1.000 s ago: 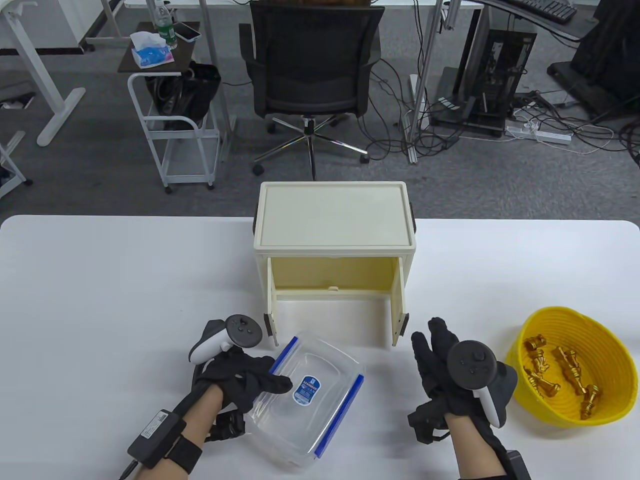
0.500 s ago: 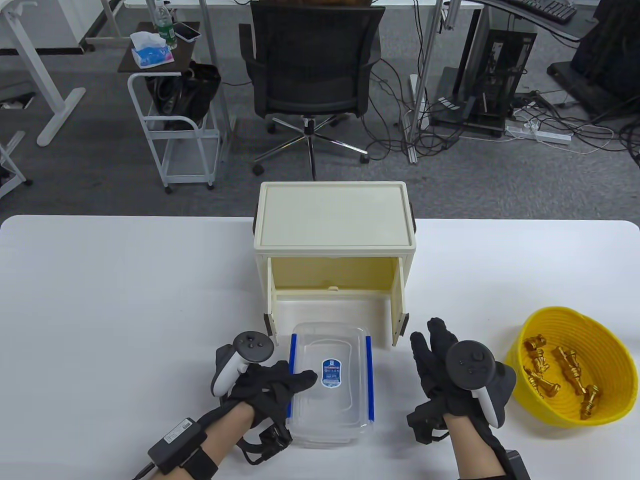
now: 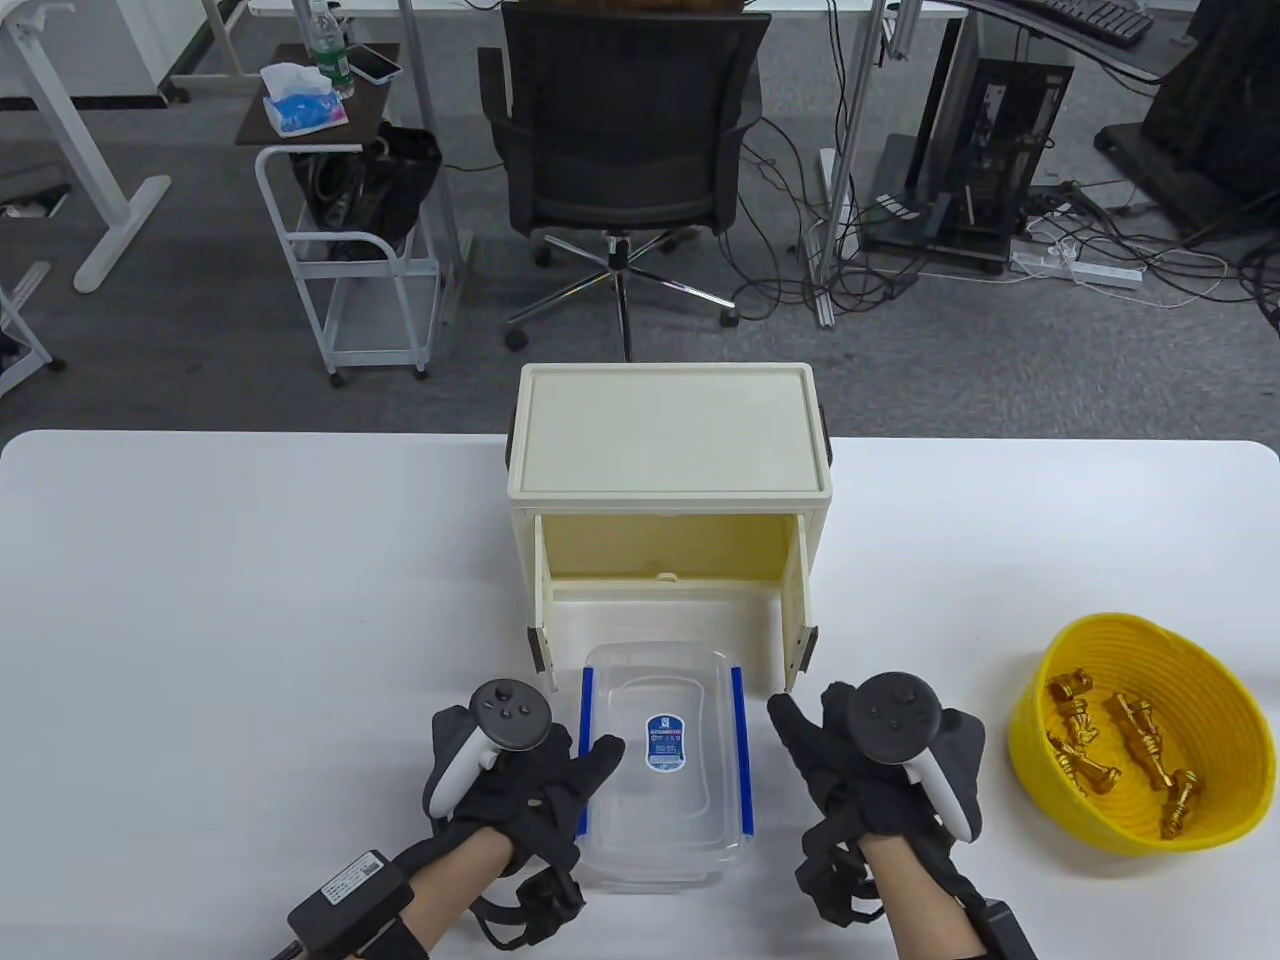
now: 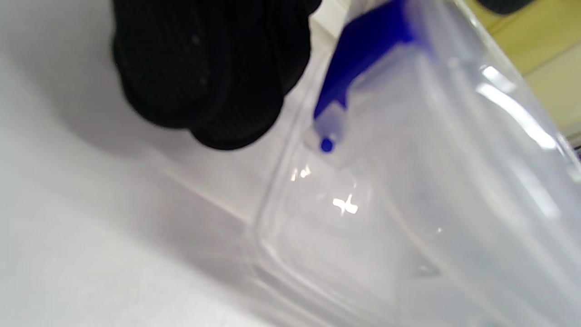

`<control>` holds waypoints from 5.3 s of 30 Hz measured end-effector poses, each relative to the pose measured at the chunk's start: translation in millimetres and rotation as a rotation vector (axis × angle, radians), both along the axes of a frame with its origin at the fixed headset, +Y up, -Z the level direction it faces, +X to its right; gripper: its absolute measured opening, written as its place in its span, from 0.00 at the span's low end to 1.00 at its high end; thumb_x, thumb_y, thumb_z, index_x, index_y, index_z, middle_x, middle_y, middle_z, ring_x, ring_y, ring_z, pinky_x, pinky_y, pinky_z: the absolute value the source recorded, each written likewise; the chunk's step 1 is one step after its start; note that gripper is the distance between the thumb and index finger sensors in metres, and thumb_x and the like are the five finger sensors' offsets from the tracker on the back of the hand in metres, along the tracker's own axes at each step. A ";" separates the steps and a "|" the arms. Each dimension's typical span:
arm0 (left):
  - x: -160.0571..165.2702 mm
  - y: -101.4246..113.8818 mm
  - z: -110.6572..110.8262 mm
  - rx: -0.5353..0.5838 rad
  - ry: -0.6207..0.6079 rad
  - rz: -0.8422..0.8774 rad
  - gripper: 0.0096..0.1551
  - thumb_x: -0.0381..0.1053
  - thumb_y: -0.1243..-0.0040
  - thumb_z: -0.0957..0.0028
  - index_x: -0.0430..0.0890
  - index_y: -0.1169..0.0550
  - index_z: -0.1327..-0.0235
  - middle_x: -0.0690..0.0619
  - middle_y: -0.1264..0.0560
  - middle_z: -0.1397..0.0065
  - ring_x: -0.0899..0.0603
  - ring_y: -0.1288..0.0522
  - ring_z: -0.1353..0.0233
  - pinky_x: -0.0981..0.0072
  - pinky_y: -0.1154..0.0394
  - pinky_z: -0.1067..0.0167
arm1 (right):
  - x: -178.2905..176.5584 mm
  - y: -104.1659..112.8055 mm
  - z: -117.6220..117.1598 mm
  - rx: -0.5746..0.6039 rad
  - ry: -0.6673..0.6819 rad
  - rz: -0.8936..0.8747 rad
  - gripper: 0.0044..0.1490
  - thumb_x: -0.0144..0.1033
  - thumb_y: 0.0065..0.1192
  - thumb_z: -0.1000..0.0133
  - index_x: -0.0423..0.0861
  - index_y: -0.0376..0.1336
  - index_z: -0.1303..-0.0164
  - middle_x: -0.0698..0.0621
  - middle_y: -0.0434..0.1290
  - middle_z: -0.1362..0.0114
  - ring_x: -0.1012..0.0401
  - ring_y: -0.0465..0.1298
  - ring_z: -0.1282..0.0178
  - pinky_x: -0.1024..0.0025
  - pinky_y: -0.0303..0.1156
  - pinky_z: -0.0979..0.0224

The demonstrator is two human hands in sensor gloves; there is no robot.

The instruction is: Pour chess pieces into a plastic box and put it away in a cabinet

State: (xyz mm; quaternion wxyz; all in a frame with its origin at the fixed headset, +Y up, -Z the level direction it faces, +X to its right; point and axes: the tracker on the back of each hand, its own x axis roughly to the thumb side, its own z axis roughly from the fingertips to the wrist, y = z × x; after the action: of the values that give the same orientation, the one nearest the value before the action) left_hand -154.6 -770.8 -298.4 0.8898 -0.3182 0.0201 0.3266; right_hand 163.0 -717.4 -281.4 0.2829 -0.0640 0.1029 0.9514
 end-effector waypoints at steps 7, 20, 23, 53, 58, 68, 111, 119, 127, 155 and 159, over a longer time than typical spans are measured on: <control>5.7 -7.2 13.6 0.082 0.006 -0.019 0.55 0.75 0.67 0.41 0.32 0.54 0.22 0.40 0.29 0.35 0.41 0.19 0.49 0.59 0.19 0.54 | -45.3 -36.1 6.3 0.003 0.070 -0.045 0.57 0.62 0.41 0.34 0.23 0.42 0.20 0.25 0.66 0.31 0.37 0.74 0.43 0.50 0.77 0.42; 2.1 -23.3 10.9 0.008 0.048 0.175 0.52 0.77 0.57 0.44 0.36 0.42 0.27 0.48 0.22 0.48 0.47 0.17 0.56 0.63 0.17 0.61 | -40.8 -66.5 -1.0 -0.099 0.018 -0.294 0.59 0.64 0.41 0.37 0.23 0.42 0.21 0.32 0.70 0.39 0.47 0.77 0.54 0.58 0.77 0.51; -0.6 -26.1 8.9 -0.067 0.046 0.219 0.52 0.78 0.56 0.45 0.37 0.40 0.28 0.48 0.22 0.48 0.47 0.17 0.55 0.61 0.17 0.59 | -38.4 -69.3 -1.9 -0.101 0.026 -0.320 0.59 0.64 0.41 0.37 0.23 0.43 0.21 0.32 0.70 0.40 0.47 0.77 0.55 0.59 0.77 0.52; -11.2 -35.9 6.0 -0.216 0.032 0.471 0.43 0.71 0.59 0.39 0.38 0.42 0.29 0.42 0.26 0.43 0.41 0.19 0.48 0.54 0.19 0.51 | -15.8 -95.5 -9.2 -0.216 0.024 -0.594 0.57 0.65 0.51 0.40 0.26 0.49 0.24 0.34 0.72 0.47 0.53 0.78 0.59 0.62 0.79 0.56; -12.6 -34.2 6.1 -0.216 0.043 0.462 0.42 0.70 0.59 0.39 0.38 0.41 0.28 0.42 0.25 0.41 0.41 0.19 0.47 0.54 0.19 0.50 | -15.1 -96.0 -9.7 -0.227 0.023 -0.597 0.57 0.65 0.51 0.40 0.26 0.49 0.24 0.34 0.72 0.47 0.53 0.78 0.60 0.61 0.79 0.56; -19.8 -31.0 3.9 -0.207 0.049 0.399 0.41 0.70 0.57 0.40 0.40 0.36 0.29 0.45 0.21 0.41 0.42 0.18 0.47 0.52 0.20 0.48 | -16.4 -90.0 -8.1 -0.216 -0.002 -0.533 0.59 0.65 0.51 0.39 0.25 0.48 0.23 0.34 0.73 0.47 0.52 0.78 0.59 0.60 0.79 0.56; 7.9 63.6 30.6 0.265 -0.115 0.110 0.54 0.69 0.62 0.37 0.30 0.55 0.20 0.23 0.53 0.17 0.21 0.45 0.21 0.30 0.36 0.31 | -54.3 5.2 16.3 0.082 0.185 -0.045 0.60 0.62 0.42 0.35 0.19 0.44 0.20 0.19 0.60 0.27 0.29 0.68 0.33 0.39 0.71 0.34; -4.6 89.0 32.7 0.448 -0.081 0.426 0.47 0.61 0.56 0.35 0.33 0.57 0.21 0.27 0.50 0.17 0.24 0.40 0.21 0.31 0.34 0.31 | -46.6 29.3 20.7 0.147 0.211 -0.254 0.57 0.59 0.42 0.33 0.19 0.42 0.20 0.19 0.59 0.26 0.29 0.67 0.33 0.38 0.70 0.34; -8.8 92.4 30.9 0.540 -0.071 0.642 0.40 0.50 0.50 0.36 0.36 0.53 0.21 0.33 0.38 0.20 0.32 0.28 0.26 0.42 0.26 0.33 | -39.4 36.6 21.1 0.230 0.230 -0.465 0.53 0.53 0.41 0.31 0.20 0.40 0.20 0.19 0.57 0.25 0.29 0.66 0.31 0.37 0.69 0.32; -66.4 156.2 35.2 0.987 -0.029 0.839 0.37 0.40 0.42 0.40 0.43 0.46 0.22 0.40 0.35 0.20 0.34 0.28 0.24 0.47 0.24 0.31 | -33.7 39.2 21.0 0.327 0.260 -0.577 0.53 0.57 0.41 0.32 0.25 0.40 0.18 0.22 0.57 0.24 0.30 0.65 0.29 0.35 0.68 0.31; -97.1 180.1 44.3 1.267 0.071 0.467 0.37 0.39 0.43 0.39 0.43 0.46 0.21 0.40 0.36 0.18 0.33 0.30 0.22 0.45 0.26 0.29 | -33.8 39.4 21.2 0.328 0.257 -0.572 0.53 0.57 0.41 0.32 0.25 0.41 0.18 0.22 0.57 0.24 0.30 0.65 0.29 0.35 0.68 0.31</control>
State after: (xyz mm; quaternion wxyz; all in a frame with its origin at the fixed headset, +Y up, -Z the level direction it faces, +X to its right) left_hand -251.7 -590.7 -254.2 0.8093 0.2797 -0.2153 0.4694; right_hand 129.2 -678.0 -260.2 0.5293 0.1340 -0.0029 0.8378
